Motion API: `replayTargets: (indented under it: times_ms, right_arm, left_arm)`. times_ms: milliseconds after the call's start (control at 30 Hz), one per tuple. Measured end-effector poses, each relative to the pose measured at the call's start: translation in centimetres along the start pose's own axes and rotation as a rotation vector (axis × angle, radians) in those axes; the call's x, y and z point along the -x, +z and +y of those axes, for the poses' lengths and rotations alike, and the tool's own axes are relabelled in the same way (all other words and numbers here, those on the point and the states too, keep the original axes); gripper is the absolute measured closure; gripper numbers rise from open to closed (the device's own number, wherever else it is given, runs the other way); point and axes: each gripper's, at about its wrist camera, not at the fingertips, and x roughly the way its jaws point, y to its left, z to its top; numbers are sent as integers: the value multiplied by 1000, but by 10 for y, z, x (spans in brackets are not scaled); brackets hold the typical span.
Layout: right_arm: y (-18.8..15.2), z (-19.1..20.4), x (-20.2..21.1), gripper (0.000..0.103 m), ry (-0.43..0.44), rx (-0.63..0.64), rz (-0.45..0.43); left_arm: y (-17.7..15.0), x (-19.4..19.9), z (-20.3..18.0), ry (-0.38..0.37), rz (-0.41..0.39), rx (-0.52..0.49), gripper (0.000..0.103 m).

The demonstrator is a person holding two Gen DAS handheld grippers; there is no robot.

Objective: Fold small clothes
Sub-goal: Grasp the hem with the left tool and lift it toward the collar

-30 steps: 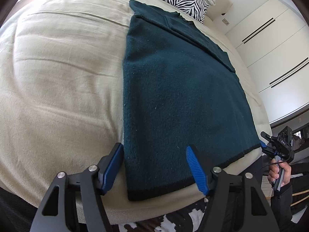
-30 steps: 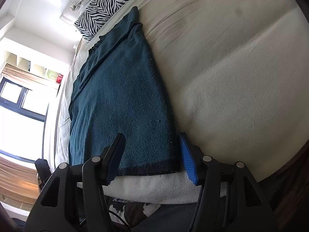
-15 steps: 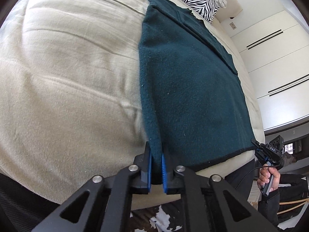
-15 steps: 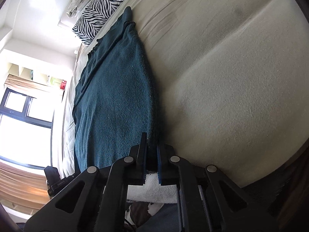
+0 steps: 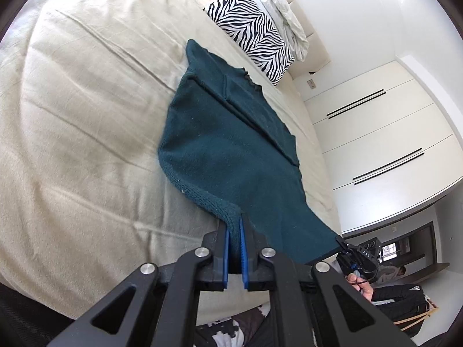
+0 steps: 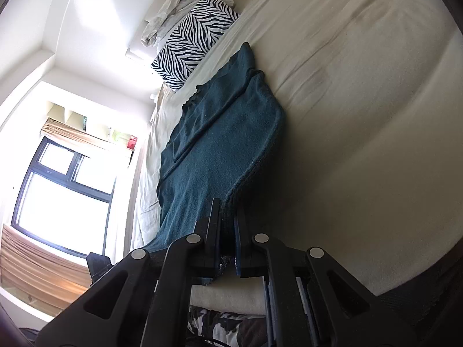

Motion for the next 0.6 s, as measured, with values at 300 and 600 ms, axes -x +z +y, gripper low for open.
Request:
replayTargets:
  times_ms: [300, 600]
  right_arm:
    - [75, 30, -21, 97, 49, 5, -105]
    - [176, 46, -79, 97, 58, -26, -153]
  left_arm:
    - [67, -9, -12, -93, -112, 44, 95]
    - [154, -46, 2, -123, -170, 122, 95]
